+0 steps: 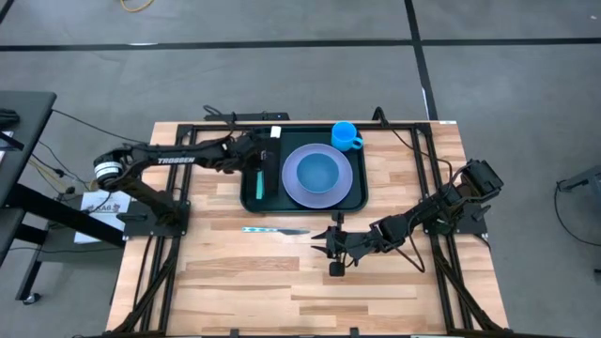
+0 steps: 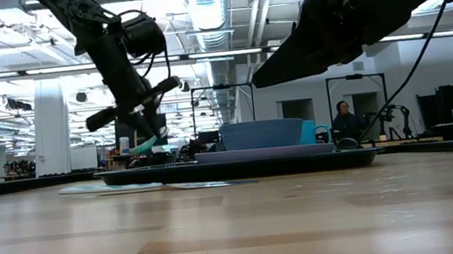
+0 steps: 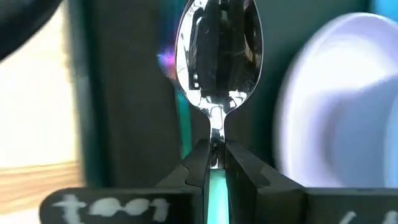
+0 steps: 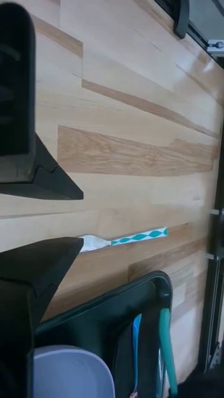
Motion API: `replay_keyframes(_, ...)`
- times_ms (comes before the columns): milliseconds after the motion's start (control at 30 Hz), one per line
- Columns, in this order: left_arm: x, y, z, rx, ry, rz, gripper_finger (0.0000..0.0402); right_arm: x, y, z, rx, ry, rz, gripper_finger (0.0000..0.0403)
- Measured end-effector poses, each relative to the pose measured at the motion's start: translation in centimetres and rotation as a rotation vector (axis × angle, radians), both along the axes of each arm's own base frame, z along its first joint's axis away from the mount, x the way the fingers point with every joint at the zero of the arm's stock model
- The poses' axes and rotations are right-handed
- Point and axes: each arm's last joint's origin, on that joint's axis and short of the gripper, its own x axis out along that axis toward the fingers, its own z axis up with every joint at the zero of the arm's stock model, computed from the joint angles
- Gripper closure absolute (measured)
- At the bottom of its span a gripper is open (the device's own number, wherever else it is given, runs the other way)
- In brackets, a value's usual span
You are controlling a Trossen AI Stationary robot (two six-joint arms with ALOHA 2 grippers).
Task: Set up tray
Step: Put the green spoon on the black napkin to the left of the blue fork
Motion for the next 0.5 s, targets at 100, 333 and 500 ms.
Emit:
replay_keyframes(100, -0.9, 0.6, -0.3, -0.020, 0.066, 0.029, 0.0384, 0.0, 0.0, 0.0, 0.000, 0.000, 0.000, 0.0303)
replay_keyframes(333, -1.9, 1.9, -0.4, -0.018, 0.086, 0.059, 0.0384, 0.0, 0.0, 0.0, 0.000, 0.000, 0.000, 0.0303)
replay_keyframes(500, -2.4, 2.9, -0.3, -0.003, 0.084, 0.065, 0.0384, 0.1, -0.2, 0.0, 0.000, 0.000, -0.006, 0.0303)
